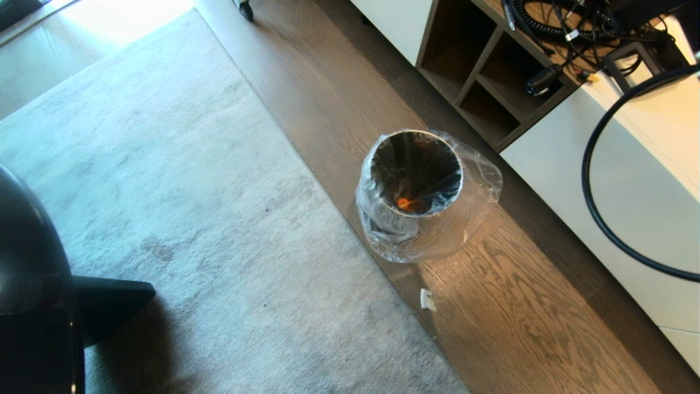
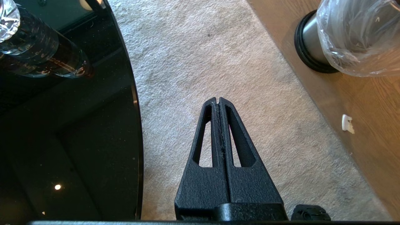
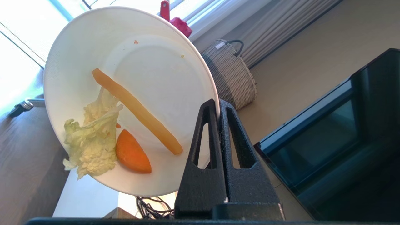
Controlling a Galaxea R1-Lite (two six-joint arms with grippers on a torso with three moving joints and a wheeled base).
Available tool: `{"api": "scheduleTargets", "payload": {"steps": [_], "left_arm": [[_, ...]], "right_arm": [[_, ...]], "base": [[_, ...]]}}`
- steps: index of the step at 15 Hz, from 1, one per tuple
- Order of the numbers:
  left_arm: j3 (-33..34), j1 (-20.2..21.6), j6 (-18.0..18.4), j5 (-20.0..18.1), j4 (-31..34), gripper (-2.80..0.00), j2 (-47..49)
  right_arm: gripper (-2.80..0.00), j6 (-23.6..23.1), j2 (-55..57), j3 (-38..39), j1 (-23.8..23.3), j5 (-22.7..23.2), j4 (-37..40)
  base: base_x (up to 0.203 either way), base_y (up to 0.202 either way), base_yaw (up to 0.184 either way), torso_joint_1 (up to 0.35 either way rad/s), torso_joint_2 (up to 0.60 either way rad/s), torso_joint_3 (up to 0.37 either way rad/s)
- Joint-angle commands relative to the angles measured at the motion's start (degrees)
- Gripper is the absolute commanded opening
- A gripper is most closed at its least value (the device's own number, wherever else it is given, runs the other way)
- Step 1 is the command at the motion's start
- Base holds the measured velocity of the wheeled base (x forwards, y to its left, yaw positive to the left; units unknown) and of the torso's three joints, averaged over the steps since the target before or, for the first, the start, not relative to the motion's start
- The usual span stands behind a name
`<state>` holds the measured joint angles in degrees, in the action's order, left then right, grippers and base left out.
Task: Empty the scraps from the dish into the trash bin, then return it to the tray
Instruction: Pour the leftover food from the bowl into the trash can
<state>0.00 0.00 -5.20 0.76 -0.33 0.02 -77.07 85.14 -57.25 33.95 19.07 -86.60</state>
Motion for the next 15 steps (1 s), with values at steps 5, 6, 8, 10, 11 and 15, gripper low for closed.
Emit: {"api": "scheduleTargets", "payload": {"steps": [5,6,8,10,11,15], "left_arm": [[0.0,0.0,0.0,0.0,0.0,-2.80,0.0],[0.0,0.0,-0.1,0.0,0.0,-2.80,0.0],[0.0,0.0,-0.1,0.0,0.0,-2.80,0.0],[0.0,0.0,-0.1,0.0,0.0,-2.80,0.0],[0.0,0.0,0.0,0.0,0.0,-2.80,0.0],[0.0,0.0,0.0,0.0,0.0,-2.80,0.0]], "right_arm": [[-2.80,-0.4,-0.9,1.2,0.3,0.3,-0.7],[-2.80,-0.4,-1.0,0.5,0.4,0.4,-0.6],[-2.80,-0.4,-1.2,-0.5,0.5,0.4,-0.1],[-2.80,-0.3,-1.3,0.6,0.7,0.5,0.3],[-2.80,-0.4,-1.2,-1.4,0.7,0.5,0.9],[-2.80,0.2,-1.1,-1.0,0.8,0.5,1.1]], "base": [[0.000,0.000,0.000,0.000,0.00,0.000],[0.000,0.000,0.000,0.000,0.00,0.000],[0.000,0.000,0.000,0.000,0.00,0.000],[0.000,0.000,0.000,0.000,0.00,0.000],[0.000,0.000,0.000,0.000,0.00,0.000],[0.000,0.000,0.000,0.000,0.00,0.000]]}}
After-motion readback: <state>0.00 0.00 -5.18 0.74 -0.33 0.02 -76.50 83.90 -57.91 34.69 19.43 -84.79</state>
